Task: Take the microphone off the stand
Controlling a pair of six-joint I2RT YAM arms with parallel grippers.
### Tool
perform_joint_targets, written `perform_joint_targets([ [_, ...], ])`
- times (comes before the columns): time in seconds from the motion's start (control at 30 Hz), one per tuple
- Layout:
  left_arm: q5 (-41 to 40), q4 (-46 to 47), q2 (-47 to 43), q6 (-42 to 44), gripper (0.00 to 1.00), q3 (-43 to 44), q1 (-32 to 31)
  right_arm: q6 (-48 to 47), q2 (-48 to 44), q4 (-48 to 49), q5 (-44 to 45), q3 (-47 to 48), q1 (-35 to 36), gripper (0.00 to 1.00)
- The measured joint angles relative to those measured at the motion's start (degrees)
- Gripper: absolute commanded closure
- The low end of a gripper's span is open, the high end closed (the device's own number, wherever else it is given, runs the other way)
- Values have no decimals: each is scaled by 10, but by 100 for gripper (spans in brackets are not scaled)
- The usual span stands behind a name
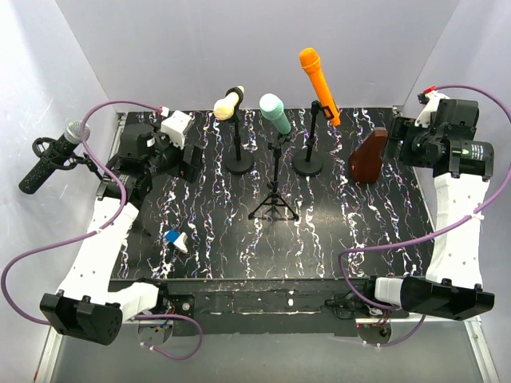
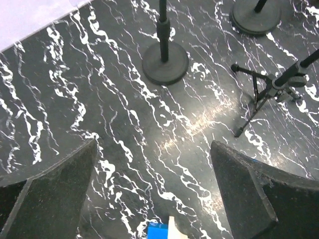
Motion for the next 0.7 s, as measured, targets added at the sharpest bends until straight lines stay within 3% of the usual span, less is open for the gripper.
perform_joint_targets([
  [0.2,-5,-2,16,-28,2,-21,0,-45,-14,-5,-73,-3,0,20],
  [0.4,24,-12,28,-32,11,2,-8,-124,-41,-10,-243,-34,1,20],
  [0.7,130,-15,63,-6,9,49,-12,-221,-58,15,-387,-29,41,19],
])
